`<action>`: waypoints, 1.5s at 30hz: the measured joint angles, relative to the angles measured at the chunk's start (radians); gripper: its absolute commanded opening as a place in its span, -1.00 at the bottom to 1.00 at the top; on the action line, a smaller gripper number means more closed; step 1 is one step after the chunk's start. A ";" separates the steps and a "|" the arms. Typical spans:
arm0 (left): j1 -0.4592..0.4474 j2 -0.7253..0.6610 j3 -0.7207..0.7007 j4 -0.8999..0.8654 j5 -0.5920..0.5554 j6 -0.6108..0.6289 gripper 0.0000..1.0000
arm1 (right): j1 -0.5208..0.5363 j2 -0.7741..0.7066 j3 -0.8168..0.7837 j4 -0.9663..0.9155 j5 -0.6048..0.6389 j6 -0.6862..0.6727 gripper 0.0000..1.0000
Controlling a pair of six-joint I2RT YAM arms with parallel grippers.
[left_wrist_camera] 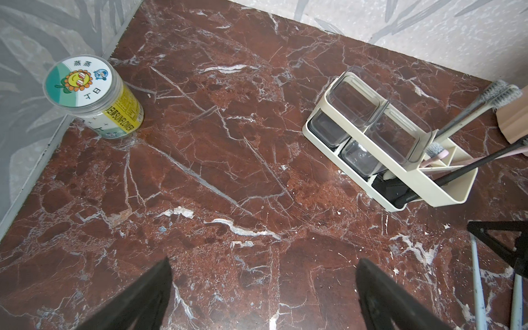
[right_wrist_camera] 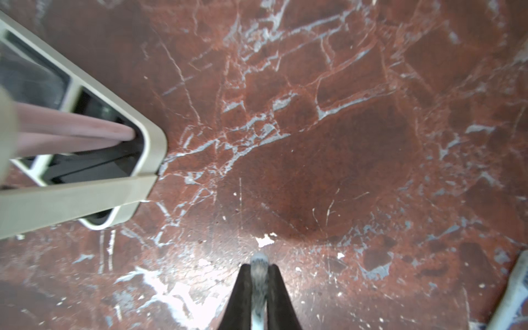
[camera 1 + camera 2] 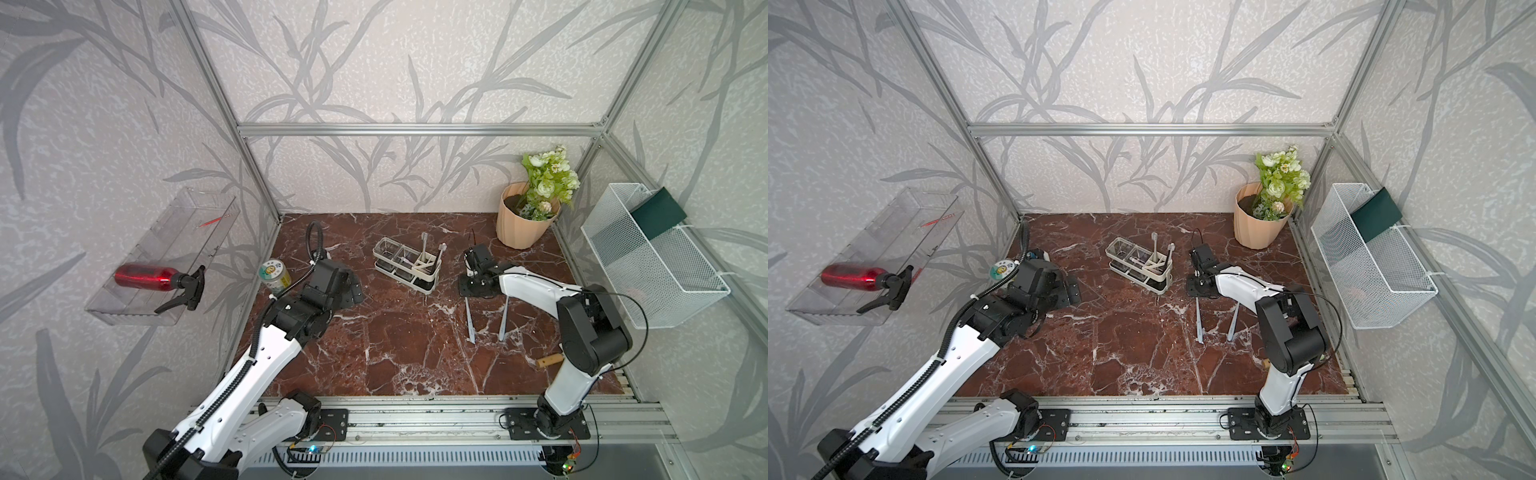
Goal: Place the toothbrush into the toothbrush holder
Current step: Pick up the toothbrush from the center of the board.
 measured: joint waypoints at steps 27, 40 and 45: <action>-0.319 0.064 -0.283 0.643 0.491 -0.322 0.98 | 0.040 -0.312 0.097 -0.095 -0.134 0.053 -1.00; -0.486 0.297 -0.260 0.867 0.480 -0.451 0.91 | 0.104 -0.312 0.146 -0.121 -0.140 0.078 -1.00; -0.526 0.368 -0.204 0.924 0.467 -0.478 0.78 | 0.122 -0.312 0.146 -0.121 -0.139 0.090 -1.00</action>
